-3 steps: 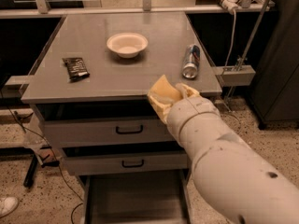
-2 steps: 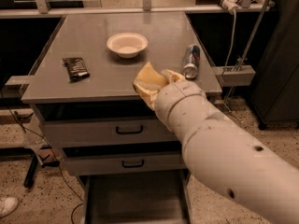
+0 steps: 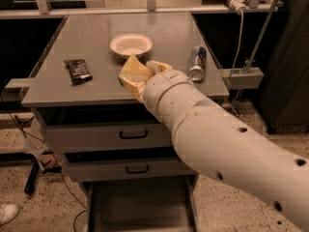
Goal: Pick sponge from bottom drawer and place on counter
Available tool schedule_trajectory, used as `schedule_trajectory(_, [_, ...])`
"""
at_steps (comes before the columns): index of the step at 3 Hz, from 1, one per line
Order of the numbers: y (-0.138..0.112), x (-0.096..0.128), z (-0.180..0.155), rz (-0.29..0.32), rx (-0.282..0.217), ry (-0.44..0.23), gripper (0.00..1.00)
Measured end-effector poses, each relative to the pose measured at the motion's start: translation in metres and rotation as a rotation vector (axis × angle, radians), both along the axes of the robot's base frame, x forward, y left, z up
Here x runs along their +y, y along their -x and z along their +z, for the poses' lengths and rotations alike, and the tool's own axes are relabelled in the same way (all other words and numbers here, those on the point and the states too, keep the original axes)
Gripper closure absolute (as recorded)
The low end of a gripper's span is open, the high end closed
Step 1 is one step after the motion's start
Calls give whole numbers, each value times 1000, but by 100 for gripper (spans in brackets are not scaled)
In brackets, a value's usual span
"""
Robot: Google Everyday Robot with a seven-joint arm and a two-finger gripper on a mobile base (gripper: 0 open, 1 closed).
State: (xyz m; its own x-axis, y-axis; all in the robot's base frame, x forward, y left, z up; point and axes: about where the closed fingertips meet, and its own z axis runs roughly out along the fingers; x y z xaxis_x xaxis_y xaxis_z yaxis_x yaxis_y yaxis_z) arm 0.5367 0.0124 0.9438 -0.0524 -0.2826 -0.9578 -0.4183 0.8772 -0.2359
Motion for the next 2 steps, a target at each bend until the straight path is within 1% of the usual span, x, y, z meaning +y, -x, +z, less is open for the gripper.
schedule_trajectory(1, [-11, 4, -3, -5, -2, -25, 100])
schedule_trajectory(2, [-33, 16, -10, 11, 1, -57, 100])
